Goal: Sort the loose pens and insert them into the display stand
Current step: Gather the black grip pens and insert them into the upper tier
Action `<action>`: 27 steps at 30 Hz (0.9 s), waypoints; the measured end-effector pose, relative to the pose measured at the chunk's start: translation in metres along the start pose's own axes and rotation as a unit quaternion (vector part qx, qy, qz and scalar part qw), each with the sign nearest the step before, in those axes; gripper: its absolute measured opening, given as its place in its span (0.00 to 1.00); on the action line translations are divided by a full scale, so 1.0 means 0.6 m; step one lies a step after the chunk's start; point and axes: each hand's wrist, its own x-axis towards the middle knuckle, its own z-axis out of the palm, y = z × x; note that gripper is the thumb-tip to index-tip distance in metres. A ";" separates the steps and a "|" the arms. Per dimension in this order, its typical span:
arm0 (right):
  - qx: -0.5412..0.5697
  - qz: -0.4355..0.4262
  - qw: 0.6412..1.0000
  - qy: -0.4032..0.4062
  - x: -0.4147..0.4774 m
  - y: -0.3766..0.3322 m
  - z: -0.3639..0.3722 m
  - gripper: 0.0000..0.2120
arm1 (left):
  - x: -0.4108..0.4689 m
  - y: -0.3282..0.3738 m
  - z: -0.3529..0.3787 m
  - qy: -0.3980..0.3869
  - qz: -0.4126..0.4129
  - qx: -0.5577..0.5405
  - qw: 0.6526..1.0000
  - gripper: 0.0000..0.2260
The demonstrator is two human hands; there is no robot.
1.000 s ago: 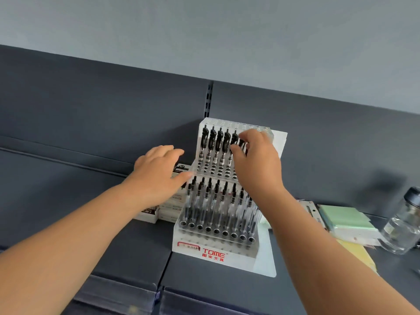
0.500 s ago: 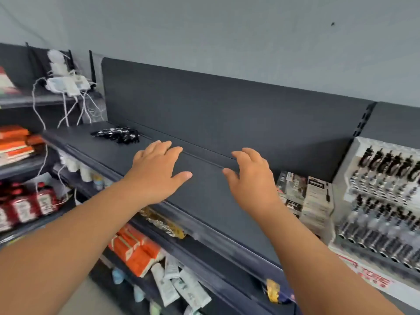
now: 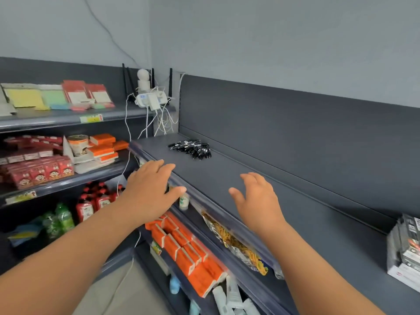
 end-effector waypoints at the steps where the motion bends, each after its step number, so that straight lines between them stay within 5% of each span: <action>1: 0.004 -0.002 1.000 -0.003 0.017 -0.003 0.011 0.25 | 0.010 -0.011 0.005 -0.005 -0.006 0.001 1.000 0.31; 27: 0.077 0.057 0.993 -0.074 0.534 0.014 0.261 0.25 | 0.565 -0.170 0.174 -0.065 -0.032 0.033 0.997 0.31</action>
